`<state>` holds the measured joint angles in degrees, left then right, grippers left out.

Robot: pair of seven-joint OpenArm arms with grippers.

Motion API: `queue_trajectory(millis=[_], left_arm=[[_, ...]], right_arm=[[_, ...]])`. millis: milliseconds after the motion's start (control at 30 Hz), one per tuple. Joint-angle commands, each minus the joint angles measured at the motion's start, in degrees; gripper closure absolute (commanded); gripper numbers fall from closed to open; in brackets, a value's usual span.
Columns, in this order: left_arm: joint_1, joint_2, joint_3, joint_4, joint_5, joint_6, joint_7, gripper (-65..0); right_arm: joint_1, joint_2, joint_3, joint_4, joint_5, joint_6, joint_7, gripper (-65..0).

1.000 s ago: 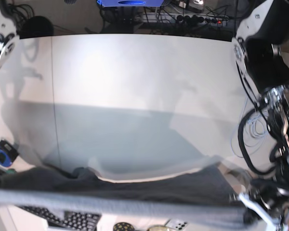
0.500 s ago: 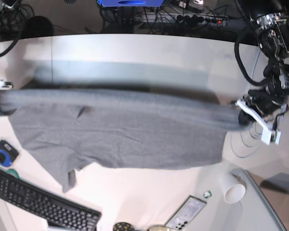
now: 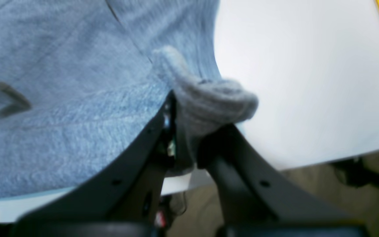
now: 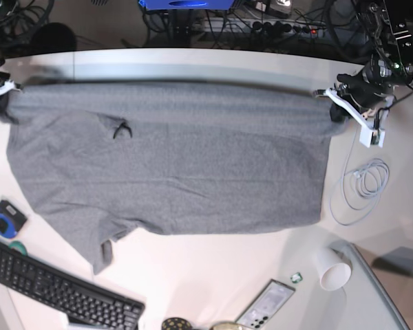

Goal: Layout the t-shirt on the table in an organized manner, then fold the t-shirt properly
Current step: 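Pull the held edge back with both grippers, spreading the shirt flat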

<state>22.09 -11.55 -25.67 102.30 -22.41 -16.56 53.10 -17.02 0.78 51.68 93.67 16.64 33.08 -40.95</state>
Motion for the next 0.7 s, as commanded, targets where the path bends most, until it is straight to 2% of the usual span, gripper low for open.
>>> queue_trajectory(millis=[0, 133, 367, 667], left_arm=[[-0.1, -0.8, -0.5, -0.3, 0.9, 0.6, -1.5, 0.0], [0.6, -0.8, -0.4, -3.6, 1.0, 0.6, -4.0, 0.0], [2.0, -0.7, -0.3, -4.2, 1.0, 0.6, -3.9, 0.0], [5.6, 0.0, -0.5, -4.1, 1.0, 0.9, -3.7, 0.0]], right_arm=[[0.0, 0.9, 1.1, -0.3, -0.2, -0.6, 1.3, -0.2], [0.2, 0.9, 2.4, -5.0, -0.2, -0.6, 1.4, -0.2], [0.2, 0.9, 3.3, -11.5, -0.4, -0.9, 4.9, -0.3], [0.2, 0.9, 4.9, -12.7, -0.5, -0.9, 4.9, -0.5]])
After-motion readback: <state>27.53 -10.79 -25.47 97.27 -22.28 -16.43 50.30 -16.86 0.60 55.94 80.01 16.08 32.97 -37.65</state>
